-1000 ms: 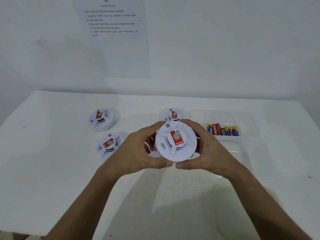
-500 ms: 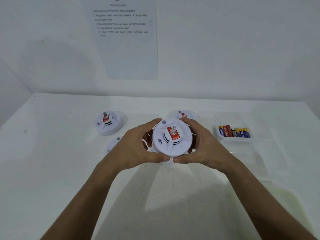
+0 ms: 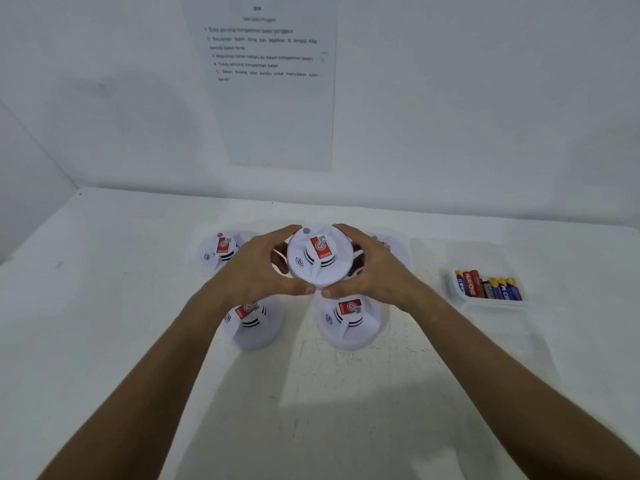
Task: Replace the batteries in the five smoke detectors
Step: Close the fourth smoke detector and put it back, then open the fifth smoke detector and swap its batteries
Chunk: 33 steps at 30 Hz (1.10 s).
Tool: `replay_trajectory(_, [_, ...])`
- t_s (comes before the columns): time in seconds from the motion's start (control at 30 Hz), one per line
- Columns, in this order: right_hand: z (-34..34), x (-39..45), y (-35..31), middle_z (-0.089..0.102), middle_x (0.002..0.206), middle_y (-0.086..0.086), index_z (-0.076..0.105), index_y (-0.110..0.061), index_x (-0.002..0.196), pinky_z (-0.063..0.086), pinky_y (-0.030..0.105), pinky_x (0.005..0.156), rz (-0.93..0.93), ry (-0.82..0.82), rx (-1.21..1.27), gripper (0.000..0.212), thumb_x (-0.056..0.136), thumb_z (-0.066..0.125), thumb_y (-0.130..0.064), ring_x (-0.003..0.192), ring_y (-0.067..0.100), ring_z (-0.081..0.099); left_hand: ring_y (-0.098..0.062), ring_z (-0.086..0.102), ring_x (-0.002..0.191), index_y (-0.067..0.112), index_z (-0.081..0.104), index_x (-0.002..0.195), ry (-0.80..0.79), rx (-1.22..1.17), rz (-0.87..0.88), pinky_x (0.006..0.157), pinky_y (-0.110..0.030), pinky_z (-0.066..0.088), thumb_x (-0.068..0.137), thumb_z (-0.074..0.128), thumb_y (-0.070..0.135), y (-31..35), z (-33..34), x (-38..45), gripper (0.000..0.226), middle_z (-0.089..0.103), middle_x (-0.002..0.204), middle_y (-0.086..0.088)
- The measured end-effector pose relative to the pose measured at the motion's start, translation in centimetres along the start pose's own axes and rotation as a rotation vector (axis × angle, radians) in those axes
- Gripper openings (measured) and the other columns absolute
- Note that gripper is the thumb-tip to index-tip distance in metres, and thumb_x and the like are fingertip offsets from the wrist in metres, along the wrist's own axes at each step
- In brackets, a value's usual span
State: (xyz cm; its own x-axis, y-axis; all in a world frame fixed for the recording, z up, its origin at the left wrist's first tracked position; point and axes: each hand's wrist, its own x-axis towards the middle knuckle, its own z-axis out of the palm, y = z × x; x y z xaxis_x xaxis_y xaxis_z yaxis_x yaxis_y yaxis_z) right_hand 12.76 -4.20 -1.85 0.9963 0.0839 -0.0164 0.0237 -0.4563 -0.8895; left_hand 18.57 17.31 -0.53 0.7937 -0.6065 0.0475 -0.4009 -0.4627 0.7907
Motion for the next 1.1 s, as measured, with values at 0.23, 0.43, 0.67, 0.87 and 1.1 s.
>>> replay_trajectory(0.23, [1.5, 4.5, 0.7, 0.062, 0.119, -0.012, 0.046, -0.023, 0.137, 0.052, 0.02, 0.084, 0.072, -0.01, -0.092, 0.089, 0.062, 0.093, -0.018, 0.103, 0.006, 0.059, -0.006, 0.065, 0.088, 0.031, 0.06, 0.114, 0.045, 0.067, -0.159, 0.077, -0.023, 0.055, 0.057, 0.091, 0.032, -2.8, -0.9, 2.7, 0.065, 0.065, 0.1, 0.016])
replay_trajectory(0.43, [2.4, 6.2, 1.5, 0.064, 0.124, 0.003, 0.051, -0.013, 0.135, 0.049, 0.029, 0.087, 0.149, -0.02, -0.244, 0.089, 0.058, 0.095, -0.023, 0.113, 0.021, 0.059, -0.008, 0.062, 0.082, 0.021, 0.068, 0.104, 0.007, 0.176, -0.214, 0.074, -0.026, 0.052, 0.056, 0.092, 0.031, -4.0, -0.7, 4.2, 0.055, 0.065, 0.092, 0.011])
replay_trajectory(0.67, [3.0, 6.5, 1.1, 0.059, 0.122, 0.009, 0.052, -0.008, 0.127, 0.039, 0.033, 0.098, 0.155, -0.057, -0.392, 0.073, 0.067, 0.089, -0.026, 0.119, 0.027, 0.047, -0.013, 0.065, 0.082, 0.02, 0.067, 0.099, -0.009, 0.228, -0.303, 0.07, -0.021, 0.047, 0.057, 0.09, 0.036, -5.3, 0.0, 4.9, 0.051, 0.07, 0.092, 0.005])
replay_trajectory(0.87, [1.4, 4.9, -0.9, 0.052, 0.134, 0.008, 0.043, -0.008, 0.14, 0.038, 0.034, 0.105, 0.152, -0.035, -0.348, 0.074, 0.079, 0.082, -0.022, 0.128, 0.024, 0.046, -0.023, 0.05, 0.126, 0.016, 0.04, 0.144, -0.036, 0.335, -0.335, 0.104, -0.035, 0.042, 0.072, 0.082, 0.032, -1.8, -0.6, 4.8, 0.084, 0.047, 0.143, -0.004])
replay_trajectory(1.1, [-4.5, 0.6, 0.7, 0.04, 0.152, -0.003, 0.034, -0.02, 0.15, 0.036, 0.026, 0.104, 0.207, 0.126, -0.273, 0.103, 0.066, 0.092, -0.028, 0.137, 0.018, 0.04, -0.012, 0.034, 0.138, 0.022, 0.036, 0.146, -0.111, 0.364, -0.121, 0.108, -0.023, 0.025, 0.074, 0.079, 0.043, 2.8, 1.9, 6.5, 0.086, 0.035, 0.152, 0.006])
